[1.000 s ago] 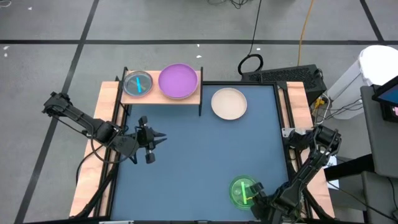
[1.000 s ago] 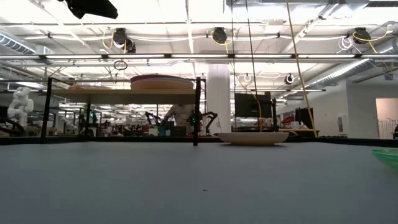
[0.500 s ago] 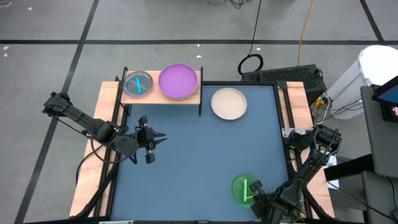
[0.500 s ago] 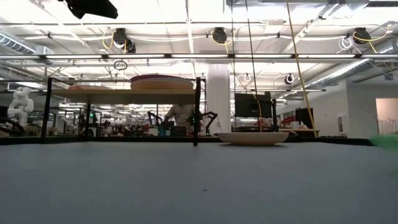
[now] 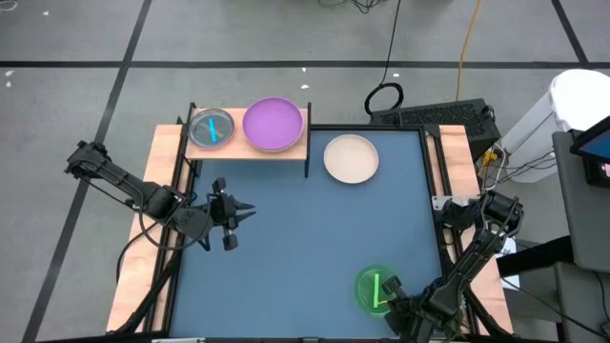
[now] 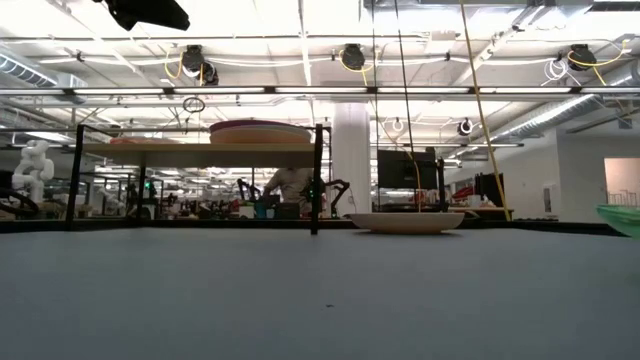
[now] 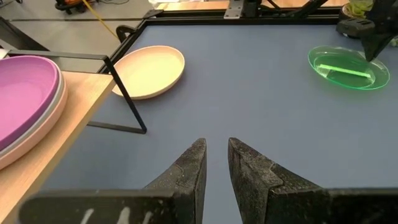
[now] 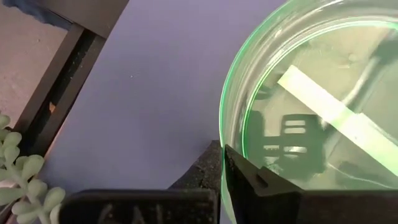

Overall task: Place and stack plates onto a shelf
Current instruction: Stack the green plate on top the blue plate on the shelf

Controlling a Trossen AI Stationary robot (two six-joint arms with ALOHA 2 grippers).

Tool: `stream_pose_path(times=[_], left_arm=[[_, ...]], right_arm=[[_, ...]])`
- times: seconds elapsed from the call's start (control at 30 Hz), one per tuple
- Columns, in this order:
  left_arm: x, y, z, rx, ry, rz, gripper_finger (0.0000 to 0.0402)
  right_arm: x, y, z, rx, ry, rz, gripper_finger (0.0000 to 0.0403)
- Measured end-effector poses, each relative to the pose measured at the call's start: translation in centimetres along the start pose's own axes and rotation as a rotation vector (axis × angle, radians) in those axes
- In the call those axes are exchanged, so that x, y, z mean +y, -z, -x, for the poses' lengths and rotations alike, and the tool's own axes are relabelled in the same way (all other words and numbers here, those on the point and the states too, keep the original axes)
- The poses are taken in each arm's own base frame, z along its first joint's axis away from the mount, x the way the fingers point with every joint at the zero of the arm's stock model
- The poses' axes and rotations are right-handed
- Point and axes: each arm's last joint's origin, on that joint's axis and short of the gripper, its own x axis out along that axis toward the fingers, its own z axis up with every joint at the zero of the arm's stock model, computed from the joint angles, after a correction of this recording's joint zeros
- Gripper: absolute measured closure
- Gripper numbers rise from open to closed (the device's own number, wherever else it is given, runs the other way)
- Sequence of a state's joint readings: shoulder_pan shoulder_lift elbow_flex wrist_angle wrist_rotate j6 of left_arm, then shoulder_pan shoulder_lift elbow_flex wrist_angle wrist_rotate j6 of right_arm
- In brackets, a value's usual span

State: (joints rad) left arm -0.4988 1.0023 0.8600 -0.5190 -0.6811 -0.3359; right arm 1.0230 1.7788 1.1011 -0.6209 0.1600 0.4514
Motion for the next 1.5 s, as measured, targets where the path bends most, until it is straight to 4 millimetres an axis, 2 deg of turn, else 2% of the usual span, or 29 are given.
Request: stream_pose_path(times=[0.17,0.43,0.77,1.0,1.23,1.37,1.5], left_arm=[[0.0,0.0,0.0,0.0,0.0,0.0,0.033],[0.0,0.0,0.0,0.0,0.001,-0.032,0.033],[-0.3,0.1,0.0,0.029,0.101,-0.098,0.033],[-0.5,-0.5,0.0,-0.026,0.124,-0.145,0.033],[-1.6,-1.6,-0.3,-0.137,0.229,-0.256,0.0329],[-2.6,-1.8,-1.3,-0.164,0.276,-0.334,0.0326],[-3.8,-1.7,-2.6,-0.175,0.302,-0.387,0.0285]], right_arm=[[0.1,-0.3,0.4,-0.013,-0.007,0.014,0.0402],[-1.1,-1.0,3.2,-0.116,-0.015,-0.005,0.0403],[-3.9,-1.5,7.5,-0.293,0.084,0.068,0.0402],[-6.1,-1.7,9.4,-0.365,0.215,0.182,0.0402],[-8.3,-2.4,10.2,-0.403,0.351,0.267,0.0402],[-9.5,-3.2,10.7,-0.453,0.394,0.306,0.0402],[-10.7,-3.9,11.2,-0.496,0.439,0.36,0.0403]])
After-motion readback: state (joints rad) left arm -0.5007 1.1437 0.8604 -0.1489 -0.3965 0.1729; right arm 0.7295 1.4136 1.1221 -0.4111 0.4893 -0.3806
